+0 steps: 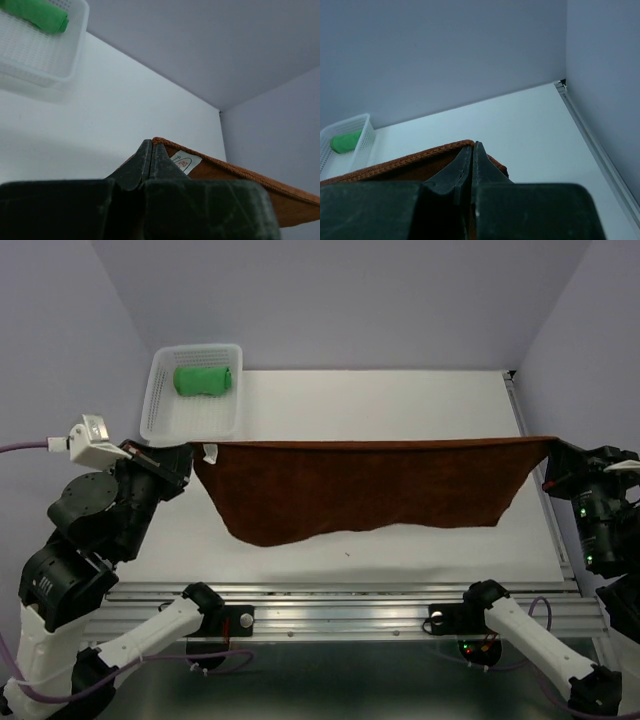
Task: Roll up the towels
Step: Flatten the towel, then fold the towel
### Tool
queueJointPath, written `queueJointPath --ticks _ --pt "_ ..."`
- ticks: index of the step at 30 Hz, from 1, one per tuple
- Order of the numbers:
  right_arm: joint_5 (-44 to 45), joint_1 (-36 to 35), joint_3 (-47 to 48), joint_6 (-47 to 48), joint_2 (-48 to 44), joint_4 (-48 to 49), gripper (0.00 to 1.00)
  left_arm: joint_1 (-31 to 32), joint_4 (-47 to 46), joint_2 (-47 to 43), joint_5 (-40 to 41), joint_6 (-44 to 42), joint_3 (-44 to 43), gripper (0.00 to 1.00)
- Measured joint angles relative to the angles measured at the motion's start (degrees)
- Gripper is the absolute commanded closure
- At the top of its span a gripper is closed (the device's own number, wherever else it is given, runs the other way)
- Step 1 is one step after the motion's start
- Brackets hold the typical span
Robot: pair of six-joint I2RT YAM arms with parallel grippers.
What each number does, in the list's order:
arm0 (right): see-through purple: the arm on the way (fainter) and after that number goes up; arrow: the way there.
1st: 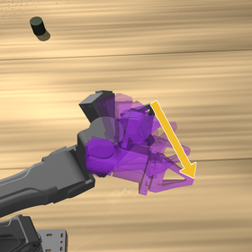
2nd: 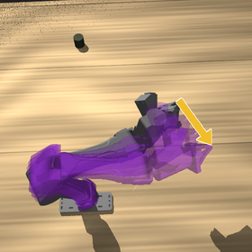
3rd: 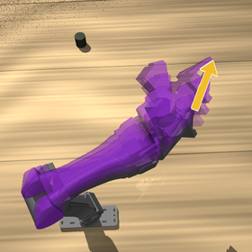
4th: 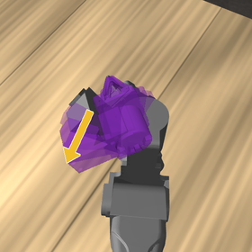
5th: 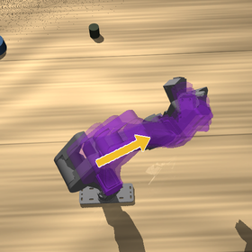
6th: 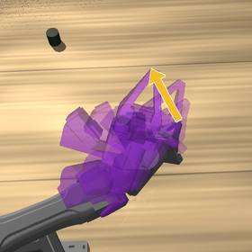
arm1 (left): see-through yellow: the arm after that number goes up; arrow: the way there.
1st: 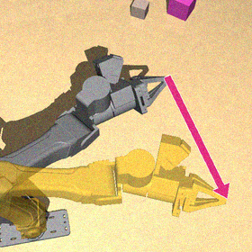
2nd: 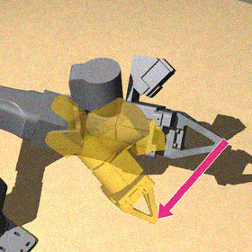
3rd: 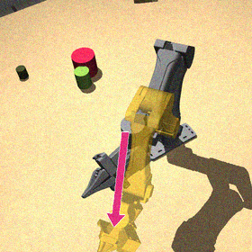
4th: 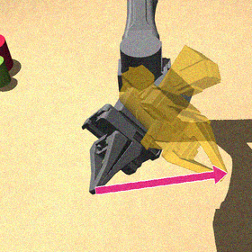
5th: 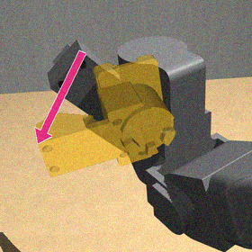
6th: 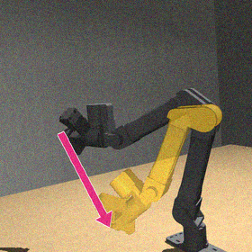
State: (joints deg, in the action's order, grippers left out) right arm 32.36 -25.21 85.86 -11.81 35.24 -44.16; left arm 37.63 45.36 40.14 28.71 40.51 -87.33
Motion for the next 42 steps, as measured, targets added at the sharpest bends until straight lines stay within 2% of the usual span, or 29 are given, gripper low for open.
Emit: queueJointPath --ticks 4,8,10,12,14,15,17,20,26,32,42 --pt "2.10 0.02 -2.84 -0.72 0.33 -1.07 0.99 0.00 1.16 2.67 0.13 1.49 4.28 1.00" --pt "7.69 0.04 -9.53 -3.19 3.61 -1.27 0.99 -0.04 0.59 7.93 3.10 4.92 9.03 1.00" --pt "10.40 0.07 -14.14 -4.48 7.87 -0.20 0.99 -0.92 -2.69 12.44 3.65 6.08 13.11 1.00" --pt "10.93 0.55 -19.96 -4.66 15.21 2.38 0.99 -5.68 -7.43 18.71 -0.33 5.68 17.84 1.00" --pt "8.63 2.97 -22.88 -4.39 21.79 5.57 0.99 -10.75 -10.73 27.50 -2.99 4.98 19.37 1.00" --pt "4.61 6.60 -24.55 -4.02 26.62 8.46 0.99 -12.15 -12.15 31.43 -3.63 4.74 19.37 1.00" --pt "-0.72 14.05 -26.86 -3.43 33.33 12.87 0.99 -15.54 -16.76 44.78 -4.87 3.45 18.01 1.00" --pt "-6.62 22.23 -27.21 -2.97 42.51 18.71 0.99 -17.70 -19.63 58.18 -7.28 1.70 13.33 1.00" --pt "-14.49 26.10 -19.41 0.50 60.98 27.17 0.99 -19.41 -22.99 76.65 -8.72 -3.17 -6.54 1.00" --pt "-17.94 27.47 -7.28 4.59 72.98 32.70 0.99 -20.70 -24.65 83.89 -8.52 -7.32 -19.06 1.00" --pt "-20.96 28.63 -6.80 7.56 74.58 34.12 0.99 -20.72 -26.32 84.46 -8.85 -12.04 -19.34 1.00"
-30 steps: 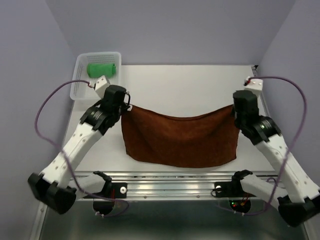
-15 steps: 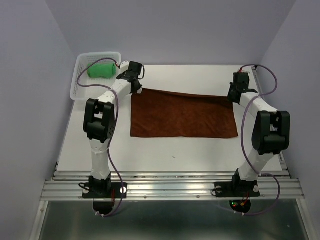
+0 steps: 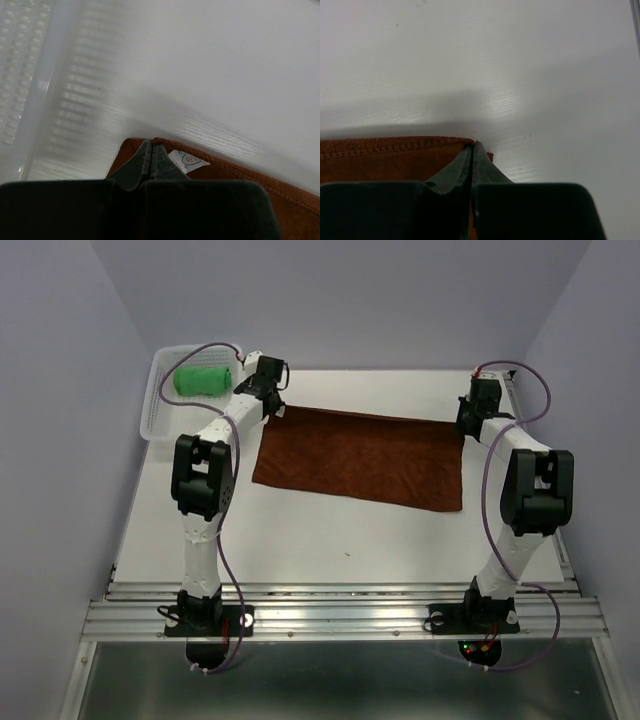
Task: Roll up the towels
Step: Fold the towel
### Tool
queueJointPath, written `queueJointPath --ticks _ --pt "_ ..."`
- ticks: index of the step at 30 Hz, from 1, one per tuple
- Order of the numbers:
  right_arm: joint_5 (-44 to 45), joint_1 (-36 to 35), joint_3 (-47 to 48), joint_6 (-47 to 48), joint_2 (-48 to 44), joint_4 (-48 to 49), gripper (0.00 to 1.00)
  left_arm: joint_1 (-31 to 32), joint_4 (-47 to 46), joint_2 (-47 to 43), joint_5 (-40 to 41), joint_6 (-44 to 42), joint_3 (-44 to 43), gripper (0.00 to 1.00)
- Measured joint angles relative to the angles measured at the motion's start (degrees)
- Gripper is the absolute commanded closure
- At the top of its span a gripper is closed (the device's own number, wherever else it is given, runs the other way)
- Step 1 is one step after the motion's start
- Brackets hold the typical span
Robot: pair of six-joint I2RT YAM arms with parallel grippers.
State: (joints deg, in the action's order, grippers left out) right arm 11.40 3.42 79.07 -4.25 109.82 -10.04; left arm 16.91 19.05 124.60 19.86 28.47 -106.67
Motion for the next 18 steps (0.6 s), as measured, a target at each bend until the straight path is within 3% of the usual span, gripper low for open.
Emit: queueJointPath --ticks 12,18 --pt "-2.08 0.00 -16.48 1.22 -15.74 -0.11 0.99 -0.02 -5.60 -11.98 -1.42 -4.28 21.97 1.00" --pt "-3.80 0.00 -22.49 -0.50 -22.21 -0.96 0.99 -0.02 -6.84 -19.71 -1.38 -5.07 28.96 1.00"
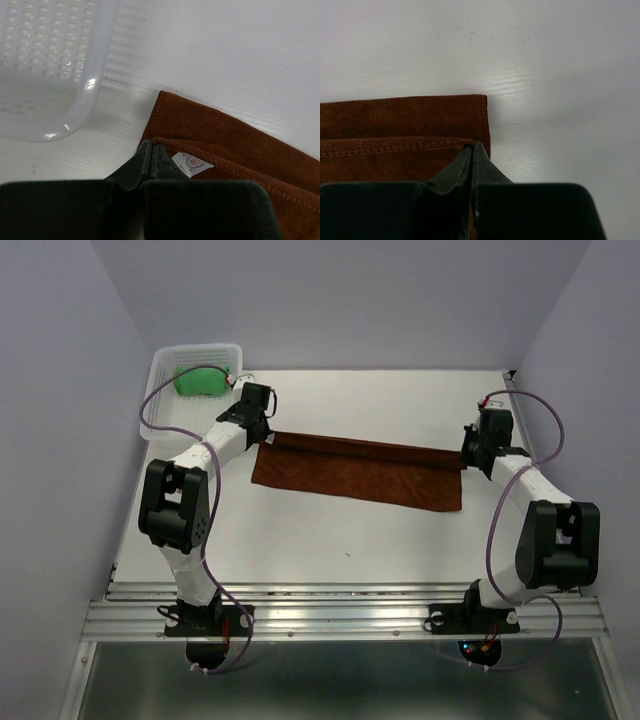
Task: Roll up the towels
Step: Fold the towel
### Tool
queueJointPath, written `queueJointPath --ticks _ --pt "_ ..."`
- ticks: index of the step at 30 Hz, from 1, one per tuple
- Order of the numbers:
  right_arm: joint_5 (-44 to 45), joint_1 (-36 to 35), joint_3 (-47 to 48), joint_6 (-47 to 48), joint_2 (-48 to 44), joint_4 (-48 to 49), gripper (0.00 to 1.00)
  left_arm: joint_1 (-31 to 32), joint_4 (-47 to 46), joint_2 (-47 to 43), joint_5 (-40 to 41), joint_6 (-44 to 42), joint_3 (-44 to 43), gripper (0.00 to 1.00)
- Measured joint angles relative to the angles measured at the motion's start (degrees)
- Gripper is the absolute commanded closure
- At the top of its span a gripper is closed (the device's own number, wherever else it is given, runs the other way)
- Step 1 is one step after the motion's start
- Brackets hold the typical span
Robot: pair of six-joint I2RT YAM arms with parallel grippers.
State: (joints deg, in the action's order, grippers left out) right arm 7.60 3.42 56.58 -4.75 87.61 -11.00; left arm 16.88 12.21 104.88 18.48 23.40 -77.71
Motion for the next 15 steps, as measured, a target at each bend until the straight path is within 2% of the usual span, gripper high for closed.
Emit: queueJointPath --ticks 7,15 --pt "-1.53 0.00 -5.49 -1.31 -6.51 -2.45 0.99 0.00 -1.75 -3.19 0.20 -0.94 5.01 1.00" --pt "-1.77 0.00 -6.56 -2.82 -10.69 -5.27 0.99 0.02 -2.16 -5.27 -0.24 -1.03 9.11 1.00"
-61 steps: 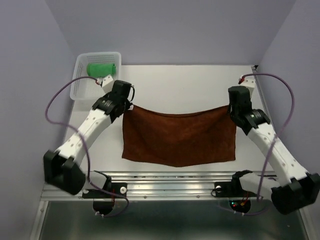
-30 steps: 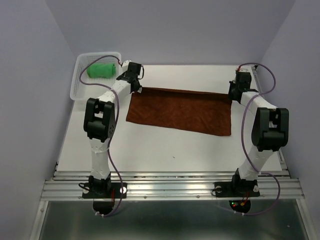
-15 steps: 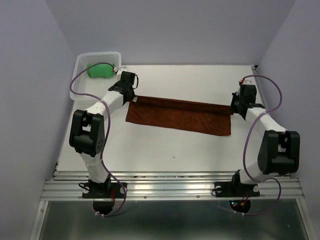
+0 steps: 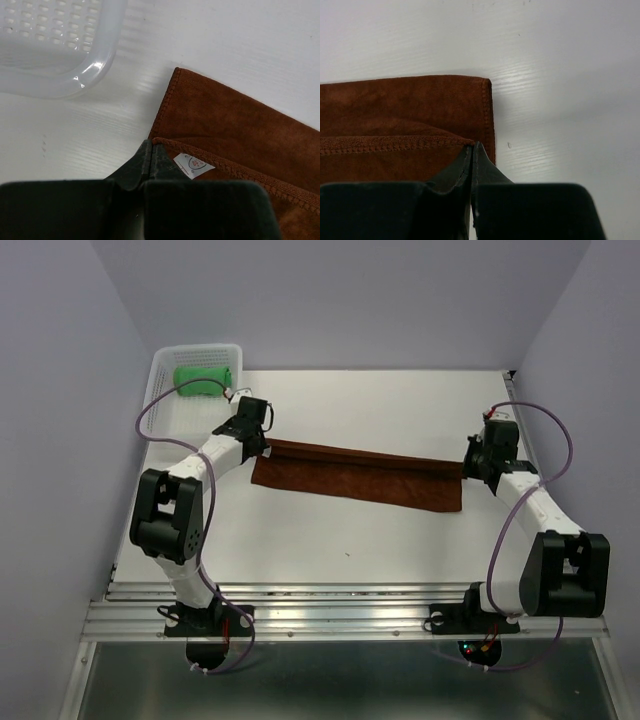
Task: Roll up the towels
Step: Fold the towel
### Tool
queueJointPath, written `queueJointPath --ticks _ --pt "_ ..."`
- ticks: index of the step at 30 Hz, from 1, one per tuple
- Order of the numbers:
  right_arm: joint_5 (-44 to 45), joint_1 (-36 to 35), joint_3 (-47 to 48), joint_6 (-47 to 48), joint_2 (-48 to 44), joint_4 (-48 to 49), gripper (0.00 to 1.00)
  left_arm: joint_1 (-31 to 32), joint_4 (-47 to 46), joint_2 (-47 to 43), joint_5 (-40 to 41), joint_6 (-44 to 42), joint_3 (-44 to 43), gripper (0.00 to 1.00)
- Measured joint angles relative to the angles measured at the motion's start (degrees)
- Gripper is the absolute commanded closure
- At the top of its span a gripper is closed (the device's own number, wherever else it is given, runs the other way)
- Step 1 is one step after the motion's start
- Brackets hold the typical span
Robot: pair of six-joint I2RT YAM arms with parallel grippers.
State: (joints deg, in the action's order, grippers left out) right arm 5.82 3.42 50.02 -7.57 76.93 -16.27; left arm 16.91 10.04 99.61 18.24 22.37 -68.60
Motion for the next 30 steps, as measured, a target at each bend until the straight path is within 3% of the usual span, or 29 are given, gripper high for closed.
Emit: queueJointPath --ticks 30 --pt "-0.83 0.00 -3.28 -12.22 -0.74 -11.47 0.92 0.28 -0.39 -3.04 1.22 3.06 7.43 0.98"
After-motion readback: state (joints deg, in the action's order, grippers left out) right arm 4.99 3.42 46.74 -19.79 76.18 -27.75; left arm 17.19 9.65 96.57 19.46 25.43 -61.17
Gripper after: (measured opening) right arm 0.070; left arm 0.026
